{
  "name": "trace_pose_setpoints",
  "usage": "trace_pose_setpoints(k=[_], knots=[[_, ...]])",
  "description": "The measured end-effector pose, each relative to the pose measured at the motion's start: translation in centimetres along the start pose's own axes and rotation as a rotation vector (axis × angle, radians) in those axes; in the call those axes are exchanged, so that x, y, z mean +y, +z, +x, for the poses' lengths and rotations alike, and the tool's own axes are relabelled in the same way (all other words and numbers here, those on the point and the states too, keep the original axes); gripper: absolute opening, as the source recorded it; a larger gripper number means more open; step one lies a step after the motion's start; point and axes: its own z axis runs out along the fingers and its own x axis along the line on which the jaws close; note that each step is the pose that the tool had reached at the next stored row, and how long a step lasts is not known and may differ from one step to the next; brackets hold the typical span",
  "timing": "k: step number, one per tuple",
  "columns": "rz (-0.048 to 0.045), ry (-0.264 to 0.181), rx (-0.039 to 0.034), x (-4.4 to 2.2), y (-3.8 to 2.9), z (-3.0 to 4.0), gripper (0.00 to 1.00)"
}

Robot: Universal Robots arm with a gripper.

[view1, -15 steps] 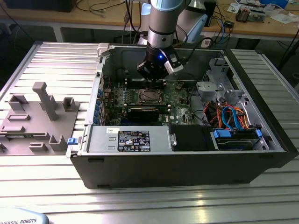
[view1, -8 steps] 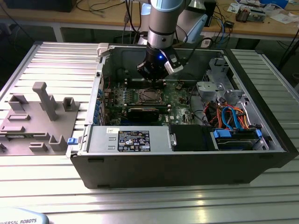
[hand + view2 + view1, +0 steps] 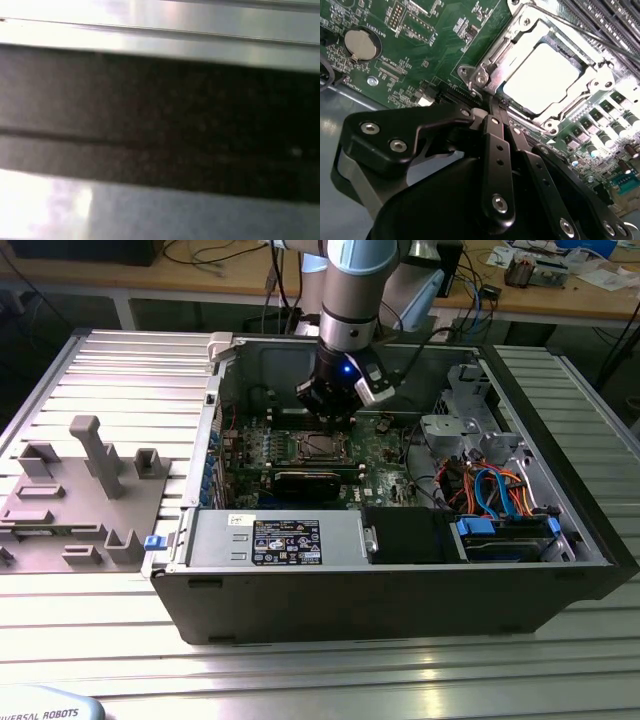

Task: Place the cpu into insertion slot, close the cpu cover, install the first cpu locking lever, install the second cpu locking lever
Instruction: 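Install the first cpu locking lever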

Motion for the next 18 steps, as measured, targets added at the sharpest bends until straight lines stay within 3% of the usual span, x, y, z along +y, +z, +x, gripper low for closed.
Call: trace_pose_setpoints(k=[9,18], knots=[[-0.0021,-0.007,0.0003,-0.11,-1.01,-0.08,0.11],[-0.0027,-0.006,0.0003,-1.93,-1.15,0.11,0.11]])
